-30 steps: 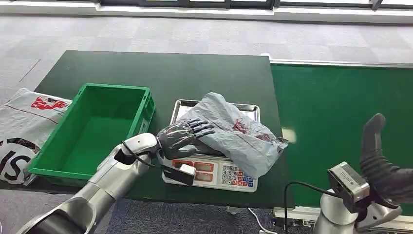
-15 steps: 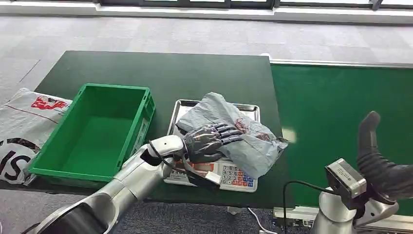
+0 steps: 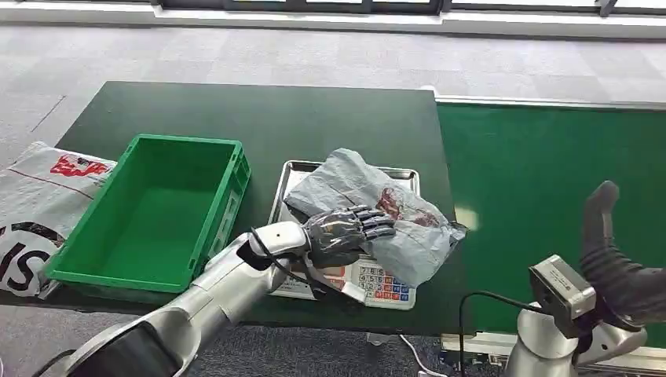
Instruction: Moved the parcel from conveyor to table for the left to box.
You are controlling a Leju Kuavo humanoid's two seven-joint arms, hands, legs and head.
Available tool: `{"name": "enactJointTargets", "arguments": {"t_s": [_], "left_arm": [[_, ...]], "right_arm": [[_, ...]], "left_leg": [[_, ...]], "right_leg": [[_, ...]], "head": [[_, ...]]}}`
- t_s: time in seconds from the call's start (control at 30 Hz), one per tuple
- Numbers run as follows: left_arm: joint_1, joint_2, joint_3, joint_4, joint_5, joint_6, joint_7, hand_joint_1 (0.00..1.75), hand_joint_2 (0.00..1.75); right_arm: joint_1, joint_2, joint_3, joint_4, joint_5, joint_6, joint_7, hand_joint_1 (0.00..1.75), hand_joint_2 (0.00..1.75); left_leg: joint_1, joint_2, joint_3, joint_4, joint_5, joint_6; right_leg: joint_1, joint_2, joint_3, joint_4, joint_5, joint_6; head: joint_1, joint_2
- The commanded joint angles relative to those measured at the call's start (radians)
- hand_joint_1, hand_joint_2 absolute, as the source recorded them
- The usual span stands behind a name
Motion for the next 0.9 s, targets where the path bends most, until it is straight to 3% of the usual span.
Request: {"name": "enactJointTargets", "arguments": {"t_s": [0.03,0.23,0.67,0.7,0.73,0.9], "left_arm": [[-0.06,-0.017,-0.098,0.105,-0.014,-0.009,0.02,0.0,1.75],[-0.078,-0.076,-0.151,0.171,-0.097,0.021,0.175,0.0,1.75],[-0.098,-0.111,-0.131,0.208,-0.086,0.03,0.192,0.0,1.75],[-0.096,-0.107,-0.116,0.203,-0.071,0.04,0.184,0.63,1.75],[-0.095,-0.104,-0.109,0.201,-0.063,0.043,0.178,1.75,1.75],[-0.09,-0.096,-0.089,0.192,-0.041,0.054,0.157,1.75,1.75]], "right_arm": [[-0.04,0.067,-0.078,0.008,-0.003,0.0,0.0,0.0,1.75],[-0.028,0.067,-0.083,-0.004,-0.009,0.0,0.0,0.0,1.75],[-0.04,0.067,-0.076,0.012,-0.01,0.0,0.0,0.0,1.75],[-0.041,0.067,-0.07,0.016,-0.011,0.0,0.0,0.0,1.75],[-0.042,0.067,-0.068,0.02,-0.011,0.0,0.0,0.0,1.75],[-0.047,0.067,-0.064,0.03,-0.009,0.0,0.0,0.0,1.75]], "left_leg": [[0.001,0.001,0.0,0.0,0.0,0.0],[0.001,-0.001,-0.001,0.001,0.0,0.0],[0.001,0.002,0.0,0.001,0.0,0.0],[0.001,0.001,0.0,0.001,0.0,0.0],[0.001,0.002,0.0,0.001,0.0,0.0],[0.002,0.004,0.001,-0.001,0.0,0.0]], "right_leg": [[0.001,0.0,0.0,0.0,0.0,-0.001],[0.001,-0.002,0.0,0.0,0.0,-0.001],[0.001,0.001,0.0,0.0,0.001,0.0],[0.002,0.0,0.0,-0.001,0.001,-0.001],[0.002,0.001,0.0,-0.001,0.002,-0.001],[0.002,0.002,0.001,-0.002,0.002,-0.001]], "head": [[0.0,0.0],[0.0,0.0],[0.0,0.0],[0.0,0.0],[0.0,0.0],[0.0,0.0]]}}
